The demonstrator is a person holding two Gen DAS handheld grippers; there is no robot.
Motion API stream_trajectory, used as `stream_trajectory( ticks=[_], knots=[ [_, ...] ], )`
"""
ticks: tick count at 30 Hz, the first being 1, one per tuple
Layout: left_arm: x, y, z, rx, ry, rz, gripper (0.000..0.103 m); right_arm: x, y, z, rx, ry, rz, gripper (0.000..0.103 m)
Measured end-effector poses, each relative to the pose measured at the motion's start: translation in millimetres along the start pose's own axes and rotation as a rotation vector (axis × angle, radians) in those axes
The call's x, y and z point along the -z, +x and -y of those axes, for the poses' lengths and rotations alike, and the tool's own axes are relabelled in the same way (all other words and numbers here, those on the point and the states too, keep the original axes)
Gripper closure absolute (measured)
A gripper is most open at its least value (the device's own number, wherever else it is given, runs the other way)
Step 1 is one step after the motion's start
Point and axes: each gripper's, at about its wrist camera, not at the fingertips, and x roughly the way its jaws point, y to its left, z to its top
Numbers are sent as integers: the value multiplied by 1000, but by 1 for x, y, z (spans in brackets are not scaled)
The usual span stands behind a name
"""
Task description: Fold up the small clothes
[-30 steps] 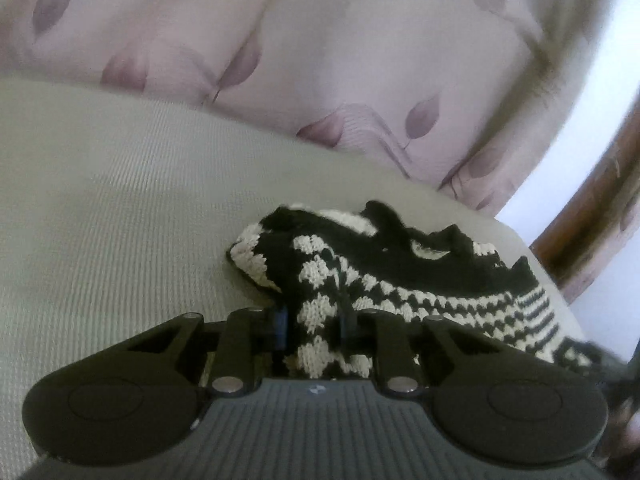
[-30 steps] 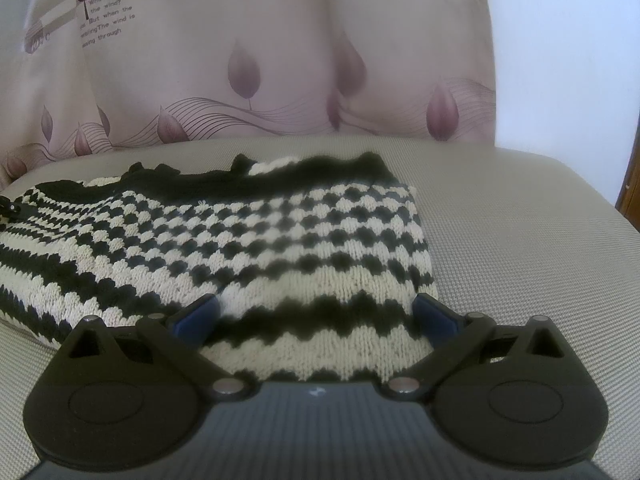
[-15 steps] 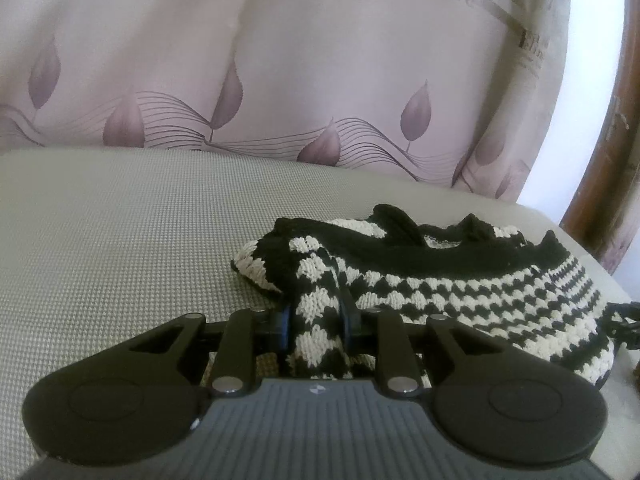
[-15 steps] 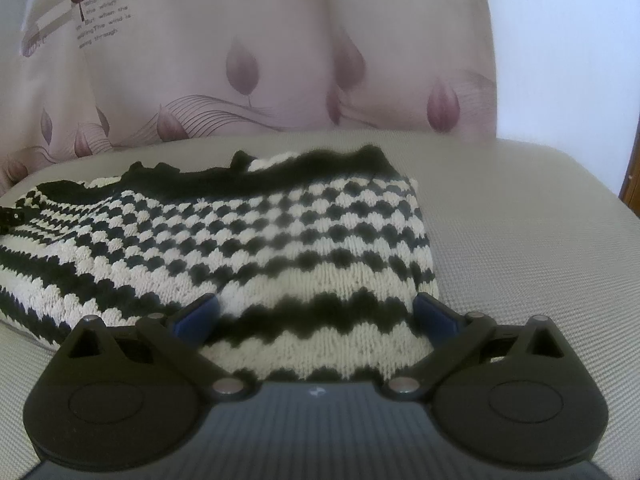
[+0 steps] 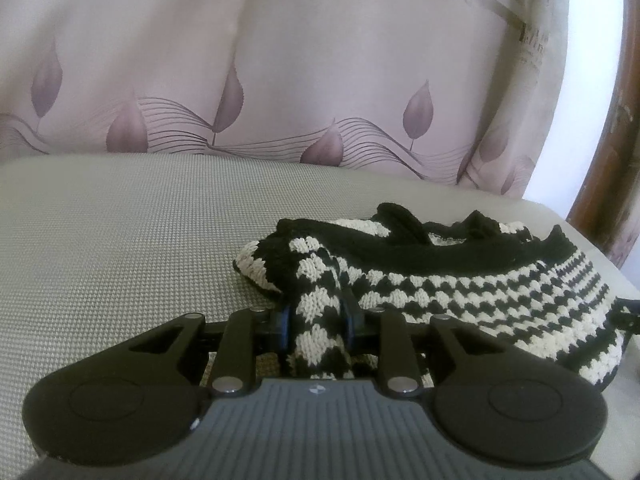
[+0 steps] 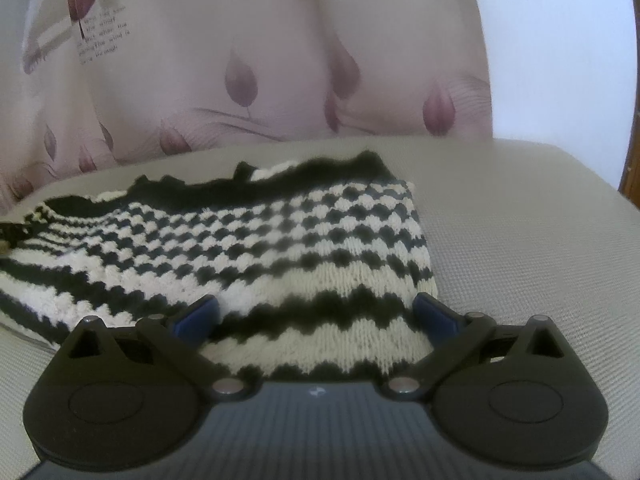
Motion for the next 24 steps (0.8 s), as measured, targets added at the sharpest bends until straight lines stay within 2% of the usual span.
stream_trajectory(
  ticks=[6, 13, 16, 20, 24],
  knots=[
    [0, 0, 4, -14, 12, -2, 74, 2, -2, -13, 51, -61, 17, 0],
    [-1, 0, 17, -74, 74, 0, 75, 10, -21, -41, 116, -213, 151, 0],
    [-1, 0, 22, -101, 98, -5, 75, 12, -29, -43, 128, -225, 203, 0],
    [-6, 2, 31, -150, 125, -33, 76, 11, -30, -39, 105, -198, 203, 0],
    [-11, 4, 46, -204, 173, -63, 84, 11, -28, -44, 97, -226, 181, 0]
  ],
)
